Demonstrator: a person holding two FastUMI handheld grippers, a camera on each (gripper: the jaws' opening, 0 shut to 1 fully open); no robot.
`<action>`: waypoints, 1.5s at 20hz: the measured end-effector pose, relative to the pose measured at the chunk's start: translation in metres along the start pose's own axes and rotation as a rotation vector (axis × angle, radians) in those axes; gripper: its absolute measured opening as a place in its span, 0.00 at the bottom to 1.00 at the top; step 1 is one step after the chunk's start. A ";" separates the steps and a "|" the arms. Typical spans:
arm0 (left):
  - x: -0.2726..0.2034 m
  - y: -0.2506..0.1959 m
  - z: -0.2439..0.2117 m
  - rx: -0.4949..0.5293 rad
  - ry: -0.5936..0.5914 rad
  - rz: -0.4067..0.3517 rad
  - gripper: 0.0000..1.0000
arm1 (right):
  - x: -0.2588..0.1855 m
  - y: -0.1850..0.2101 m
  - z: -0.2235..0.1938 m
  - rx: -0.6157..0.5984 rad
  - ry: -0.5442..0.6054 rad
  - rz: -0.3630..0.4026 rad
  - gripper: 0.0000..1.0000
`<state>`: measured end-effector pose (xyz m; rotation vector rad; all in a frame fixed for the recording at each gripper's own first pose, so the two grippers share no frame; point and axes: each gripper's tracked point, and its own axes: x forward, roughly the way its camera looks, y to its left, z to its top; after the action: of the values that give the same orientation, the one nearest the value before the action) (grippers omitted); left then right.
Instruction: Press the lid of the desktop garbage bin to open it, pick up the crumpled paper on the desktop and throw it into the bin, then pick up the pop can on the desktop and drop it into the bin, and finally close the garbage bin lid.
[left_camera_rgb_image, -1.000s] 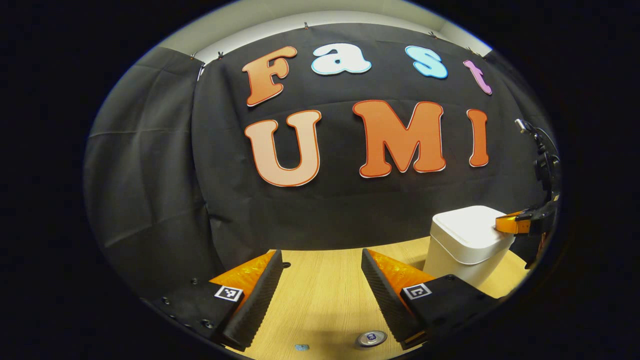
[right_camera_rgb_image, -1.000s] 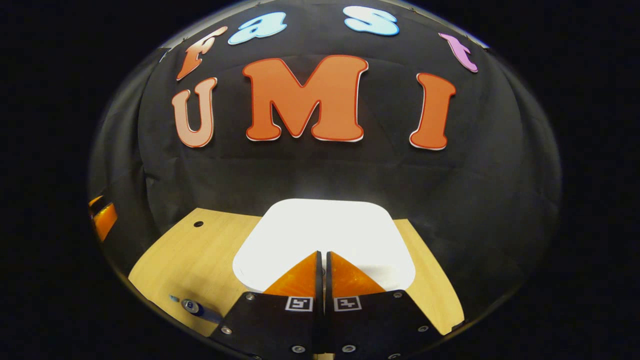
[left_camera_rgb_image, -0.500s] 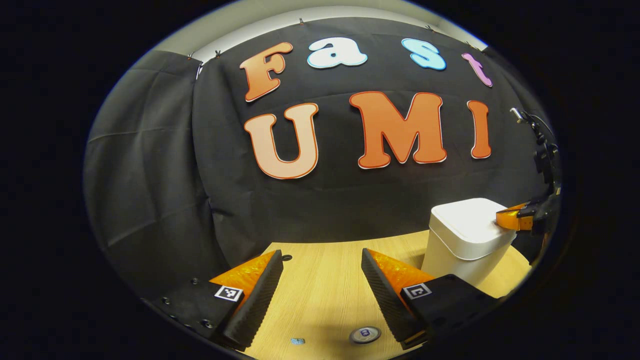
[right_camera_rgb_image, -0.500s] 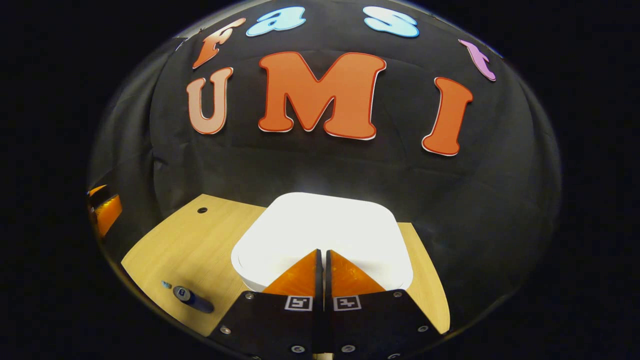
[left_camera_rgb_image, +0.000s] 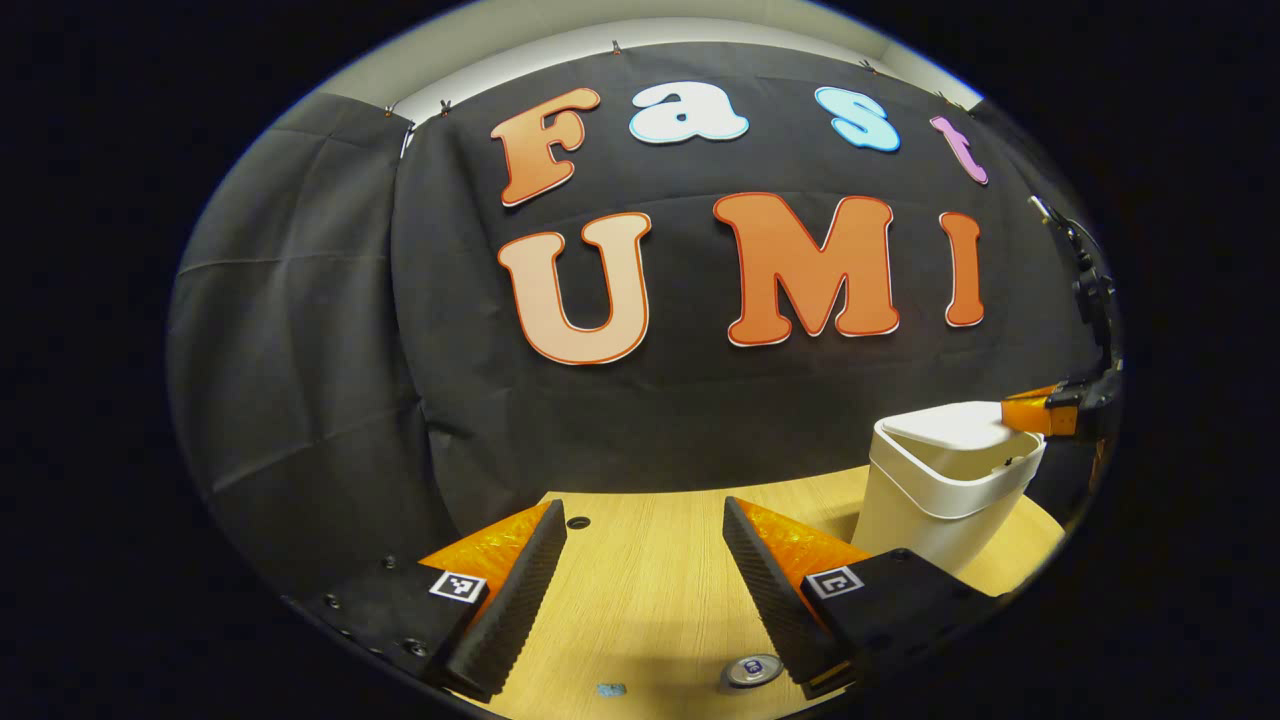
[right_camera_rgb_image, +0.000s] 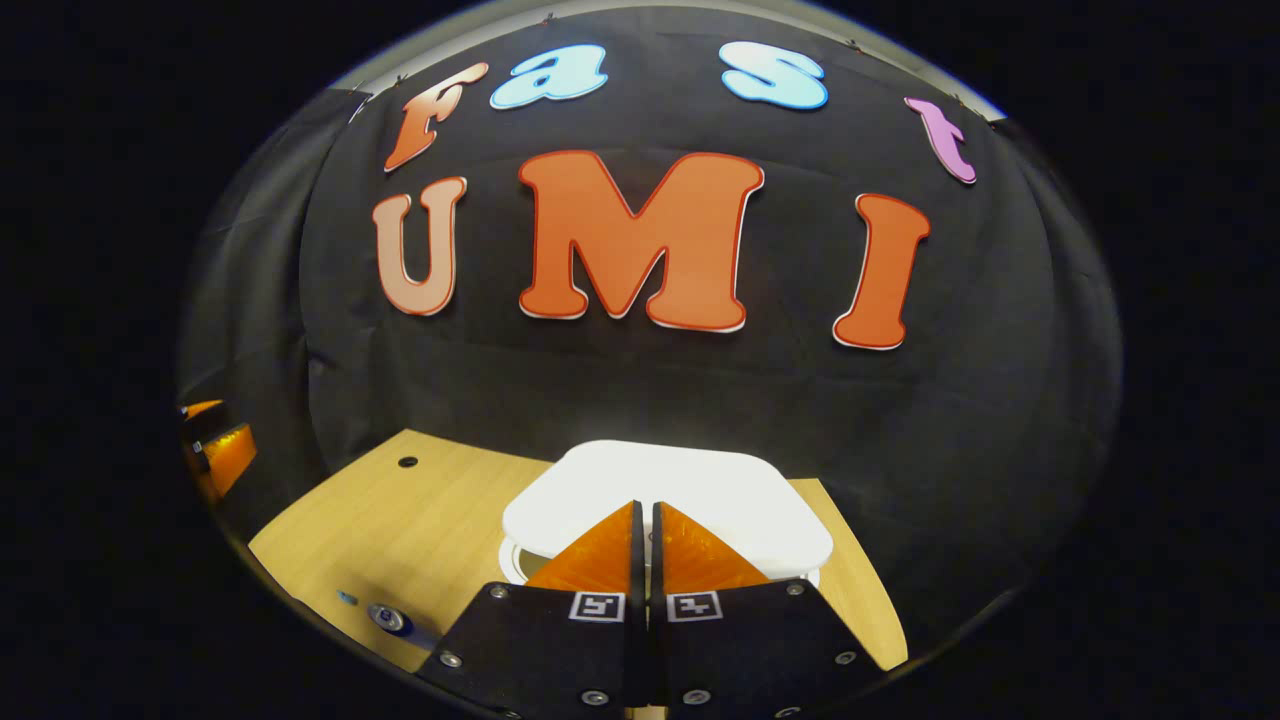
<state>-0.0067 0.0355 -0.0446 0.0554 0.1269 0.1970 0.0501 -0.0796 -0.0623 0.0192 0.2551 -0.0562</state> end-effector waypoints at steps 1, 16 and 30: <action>0.003 0.005 -0.002 -0.002 -0.001 -0.008 1.00 | -0.002 0.002 0.008 0.011 -0.022 -0.011 0.01; 0.026 0.034 -0.087 -0.097 0.214 -0.156 1.00 | -0.034 0.075 -0.015 0.055 0.004 0.048 0.01; 0.011 0.049 -0.202 -0.121 0.533 -0.122 0.98 | -0.051 0.183 -0.112 -0.092 0.195 0.312 0.81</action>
<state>-0.0324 0.0940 -0.2431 -0.1271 0.6478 0.0934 -0.0167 0.1084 -0.1556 -0.0276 0.4463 0.2687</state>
